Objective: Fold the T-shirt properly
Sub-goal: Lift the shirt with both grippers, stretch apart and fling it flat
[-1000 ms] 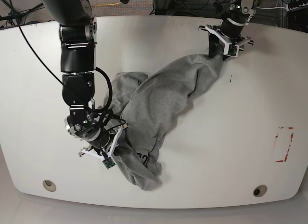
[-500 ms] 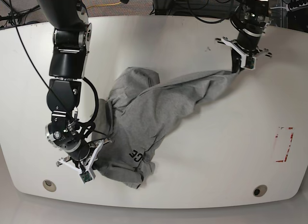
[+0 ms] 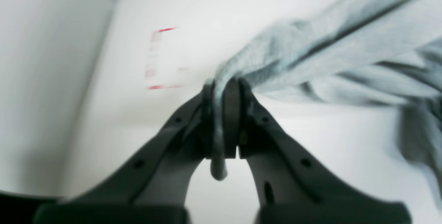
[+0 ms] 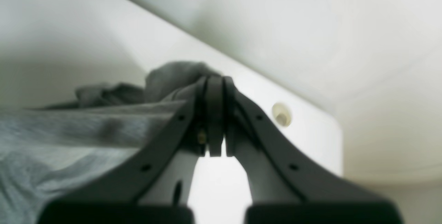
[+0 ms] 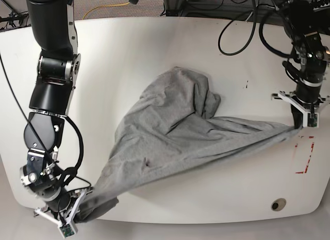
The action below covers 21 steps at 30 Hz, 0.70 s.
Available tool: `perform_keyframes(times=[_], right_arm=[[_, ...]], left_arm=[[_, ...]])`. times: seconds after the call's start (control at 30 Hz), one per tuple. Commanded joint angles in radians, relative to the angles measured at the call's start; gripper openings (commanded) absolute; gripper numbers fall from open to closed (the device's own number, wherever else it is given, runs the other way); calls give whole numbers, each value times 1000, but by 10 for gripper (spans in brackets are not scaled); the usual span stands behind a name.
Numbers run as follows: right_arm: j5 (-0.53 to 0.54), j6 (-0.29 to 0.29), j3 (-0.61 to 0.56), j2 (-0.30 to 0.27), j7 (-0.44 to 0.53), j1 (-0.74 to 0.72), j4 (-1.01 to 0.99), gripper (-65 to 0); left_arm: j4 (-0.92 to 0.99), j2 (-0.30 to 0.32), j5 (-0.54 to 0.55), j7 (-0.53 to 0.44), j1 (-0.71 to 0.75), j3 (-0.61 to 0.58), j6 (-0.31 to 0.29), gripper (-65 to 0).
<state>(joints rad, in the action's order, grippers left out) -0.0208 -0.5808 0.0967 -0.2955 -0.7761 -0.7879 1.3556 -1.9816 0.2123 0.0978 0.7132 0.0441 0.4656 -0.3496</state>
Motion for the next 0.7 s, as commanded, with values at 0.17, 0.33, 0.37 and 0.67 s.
perform_keyframes(times=[0.17, 0.33, 0.37, 0.67], right_arm=[[-9, -48, 8, -41, -96, -196, 22, -650], [-15, -71, 5, -51, -108, -298, 26, -650], [-15, -74, 5, -51, -108, -314, 25, -650], [-8, -81, -22, -75, -214, -468, 51, -650]], left_arm=[[-22, 69, 1, 173, -327, 80, -67, -650], [-22, 137, 1, 178, -481, 28, -68, -650], [-20, 152, 1, 178, -510, 17, -68, -650], [-17, 230, 0, 208, -725, -75, -72, -650]])
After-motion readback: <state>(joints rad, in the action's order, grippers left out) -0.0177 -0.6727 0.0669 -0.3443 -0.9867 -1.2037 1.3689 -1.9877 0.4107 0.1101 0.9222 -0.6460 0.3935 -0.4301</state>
